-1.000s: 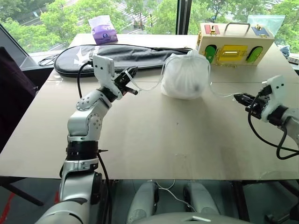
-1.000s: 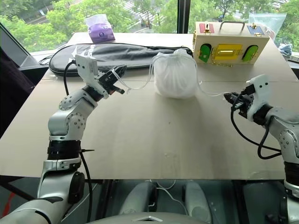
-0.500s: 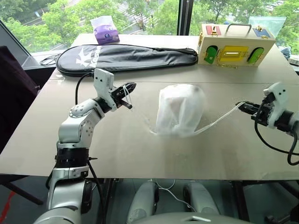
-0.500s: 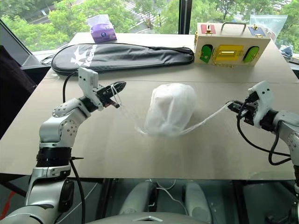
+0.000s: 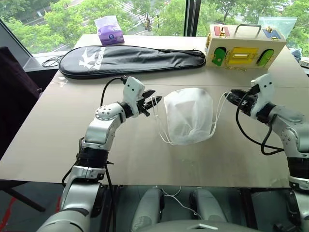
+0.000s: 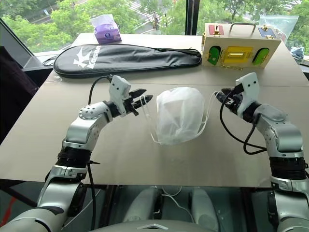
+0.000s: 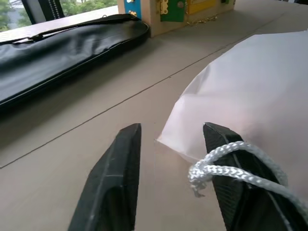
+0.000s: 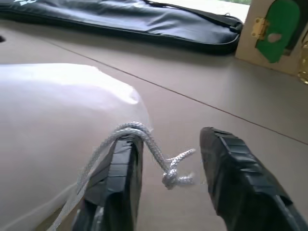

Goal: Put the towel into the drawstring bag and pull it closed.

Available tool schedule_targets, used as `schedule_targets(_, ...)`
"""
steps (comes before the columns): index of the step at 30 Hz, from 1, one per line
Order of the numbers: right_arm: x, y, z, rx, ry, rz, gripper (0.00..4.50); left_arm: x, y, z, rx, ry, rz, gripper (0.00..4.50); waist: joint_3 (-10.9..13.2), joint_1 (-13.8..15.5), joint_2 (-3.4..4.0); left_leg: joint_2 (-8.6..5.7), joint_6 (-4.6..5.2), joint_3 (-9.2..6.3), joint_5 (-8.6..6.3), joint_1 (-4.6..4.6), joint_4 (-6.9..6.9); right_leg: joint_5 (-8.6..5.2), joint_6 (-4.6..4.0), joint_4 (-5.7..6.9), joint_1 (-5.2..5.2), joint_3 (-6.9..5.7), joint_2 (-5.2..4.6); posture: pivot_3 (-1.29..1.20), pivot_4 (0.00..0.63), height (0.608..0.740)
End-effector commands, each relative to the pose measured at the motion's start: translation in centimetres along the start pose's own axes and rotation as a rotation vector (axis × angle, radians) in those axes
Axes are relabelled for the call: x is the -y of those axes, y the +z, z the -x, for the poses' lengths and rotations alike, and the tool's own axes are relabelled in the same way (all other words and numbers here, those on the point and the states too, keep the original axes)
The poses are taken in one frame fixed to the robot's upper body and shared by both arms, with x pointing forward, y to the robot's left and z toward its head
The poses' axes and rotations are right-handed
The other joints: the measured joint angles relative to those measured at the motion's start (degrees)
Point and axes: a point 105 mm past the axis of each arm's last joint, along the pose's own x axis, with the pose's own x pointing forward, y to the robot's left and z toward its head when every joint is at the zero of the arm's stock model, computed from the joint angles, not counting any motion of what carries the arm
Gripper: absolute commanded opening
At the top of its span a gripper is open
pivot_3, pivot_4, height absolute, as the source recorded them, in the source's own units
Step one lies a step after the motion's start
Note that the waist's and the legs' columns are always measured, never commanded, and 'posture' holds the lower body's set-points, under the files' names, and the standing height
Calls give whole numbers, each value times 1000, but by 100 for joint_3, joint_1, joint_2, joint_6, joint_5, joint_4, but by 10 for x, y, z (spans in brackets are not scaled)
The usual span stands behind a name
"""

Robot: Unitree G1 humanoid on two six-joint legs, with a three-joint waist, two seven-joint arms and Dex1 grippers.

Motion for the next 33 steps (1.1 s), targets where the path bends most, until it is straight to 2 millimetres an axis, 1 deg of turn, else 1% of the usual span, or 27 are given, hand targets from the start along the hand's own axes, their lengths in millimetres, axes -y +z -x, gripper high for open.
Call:
schedule_targets(1,-7,6,9,-6,56,31,2846,-9,9,1,24,4,-71,3218,0,1,0,0,0,0,0,0,0,0,0,0,0,-1,0,0,150,740)
schedule_targets(2,-5,6,10,-10,49,42,2846,-11,7,1,19,1,-80,3218,0,0,0,0,0,1,0,0,0,0,0,0,0,-1,0,0,150,740)
schedule_targets(4,6,3,12,-28,-2,87,2846,-14,4,2,0,-10,-115,3218,0,-2,0,0,0,0,0,0,0,0,0,0,0,-1,0,0,150,740)
schedule_targets(7,19,-5,17,-92,-31,195,2846,-18,-6,6,-57,-48,-238,3218,0,-6,0,-1,0,1,0,1,0,0,0,2,0,-2,1,0,150,740)
schedule_targets(9,21,-9,21,-132,0,280,2846,-21,-14,10,-111,-93,-336,3218,0,-9,0,-1,0,1,0,2,0,0,0,2,0,-2,1,0,150,740)
schedule_targets(12,26,-11,25,-168,47,354,2846,-23,-22,19,-172,-207,-416,3218,1,-15,0,-2,0,4,0,3,-1,0,0,0,0,-2,2,0,150,740)
schedule_targets(14,33,-5,26,-168,53,393,2846,-26,-19,25,-196,-278,-511,3218,2,-12,-1,-1,0,3,0,2,-1,0,0,-1,0,-3,3,0,150,740)
schedule_targets(16,39,-2,27,-169,55,415,2846,-33,-14,27,-219,-302,-665,3218,9,-9,-7,-2,0,6,0,2,-1,0,0,-1,0,-3,2,0,150,740)
schedule_targets(18,45,-1,29,-177,55,442,2846,-40,-8,29,-228,-319,-745,3218,10,-8,-7,-3,0,5,0,2,0,0,0,-1,0,-3,2,0,150,740)
schedule_targets(21,51,3,32,-146,41,439,2846,-52,3,32,-202,-278,-724,3218,10,-5,-8,-2,1,4,-1,1,1,0,1,-2,0,-6,1,0,150,740)
schedule_targets(24,52,8,38,-91,40,389,2846,-65,3,38,-189,-208,-650,3218,11,-11,-8,-2,3,4,-2,-1,0,-1,2,-3,0,-6,1,0,150,740)
schedule_targets(26,54,15,48,-33,29,358,2846,-69,-8,47,-189,-167,-566,3218,11,-19,-8,-1,4,4,-2,-4,0,-1,2,-3,-2,-5,1,0,150,740)
schedule_targets(28,61,26,53,26,-24,353,2846,-65,-22,55,-194,-170,-508,3218,11,-35,-8,1,5,4,-3,-5,-1,-1,2,-5,-4,-4,1,0,150,740)
schedule_targets(30,65,31,55,55,-57,346,2846,-60,-30,59,-199,-179,-476,3218,11,-47,-7,2,5,7,-3,-4,-1,-1,2,-1,-6,1,1,0,150,740)
schedule_targets(31,64,28,57,39,-38,325,2846,-58,-35,62,-206,-180,-454,3218,11,-46,-8,3,5,6,-3,-3,-1,-1,2,1,-6,0,1,0,150,740)
schedule_targets(33,48,1,66,-109,88,332,2846,-52,-47,70,-232,-189,-426,3218,11,-22,-8,3,5,2,-3,-2,-1,-1,2,4,-5,-4,1,0,150,740)
